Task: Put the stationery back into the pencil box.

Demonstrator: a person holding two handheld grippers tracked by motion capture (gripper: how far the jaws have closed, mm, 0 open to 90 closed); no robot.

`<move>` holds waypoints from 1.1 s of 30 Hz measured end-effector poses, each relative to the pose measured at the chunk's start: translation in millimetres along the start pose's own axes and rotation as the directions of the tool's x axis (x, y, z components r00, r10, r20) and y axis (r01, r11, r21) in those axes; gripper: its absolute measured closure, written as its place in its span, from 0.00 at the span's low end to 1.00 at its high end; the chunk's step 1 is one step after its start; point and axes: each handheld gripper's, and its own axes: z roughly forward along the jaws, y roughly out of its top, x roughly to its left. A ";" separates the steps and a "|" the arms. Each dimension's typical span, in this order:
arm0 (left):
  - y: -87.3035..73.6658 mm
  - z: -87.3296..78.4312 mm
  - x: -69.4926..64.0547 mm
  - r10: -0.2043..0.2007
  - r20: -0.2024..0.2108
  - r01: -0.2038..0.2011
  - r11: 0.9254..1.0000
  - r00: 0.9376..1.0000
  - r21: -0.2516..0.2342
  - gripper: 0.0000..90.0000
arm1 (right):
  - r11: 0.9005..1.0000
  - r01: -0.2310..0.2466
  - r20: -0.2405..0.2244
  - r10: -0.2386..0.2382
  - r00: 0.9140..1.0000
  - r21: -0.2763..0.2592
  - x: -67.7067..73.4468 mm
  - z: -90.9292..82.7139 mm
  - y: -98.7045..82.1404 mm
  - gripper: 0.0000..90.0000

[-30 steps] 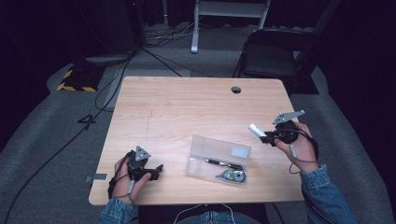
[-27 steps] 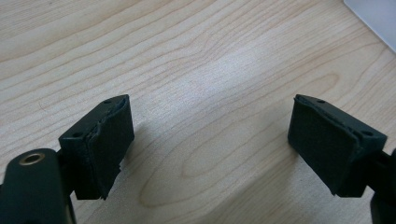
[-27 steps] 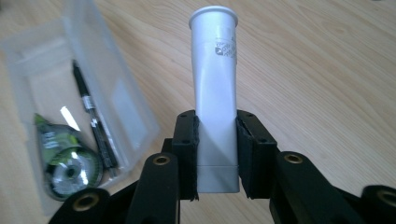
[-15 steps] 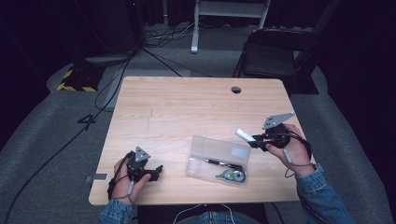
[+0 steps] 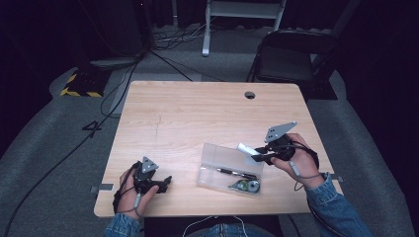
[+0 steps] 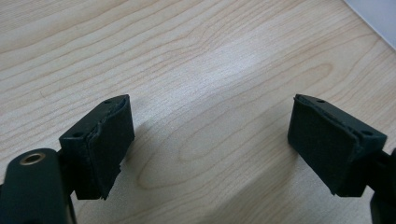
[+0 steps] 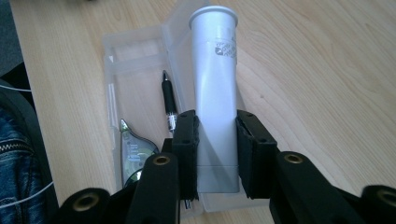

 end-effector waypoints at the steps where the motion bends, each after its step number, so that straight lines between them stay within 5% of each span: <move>1: -0.1 0.0 -0.2 -0.002 0.001 0.002 1.000 1.000 -0.001 0.17 | 1.000 0.016 -0.011 -0.016 1.000 0.005 2.1 3.3 2.2 0.79; 14: -0.2 -0.1 -0.2 -0.002 0.001 0.002 1.000 1.000 -0.001 0.17 | 0.994 0.092 -0.072 -0.088 0.994 0.058 16.8 26.8 11.1 0.79; 33: -0.2 0.0 -0.2 -0.002 0.001 0.002 1.000 1.000 -0.001 0.17 | 0.971 0.185 -0.152 -0.162 0.975 0.151 38.5 73.0 16.2 0.79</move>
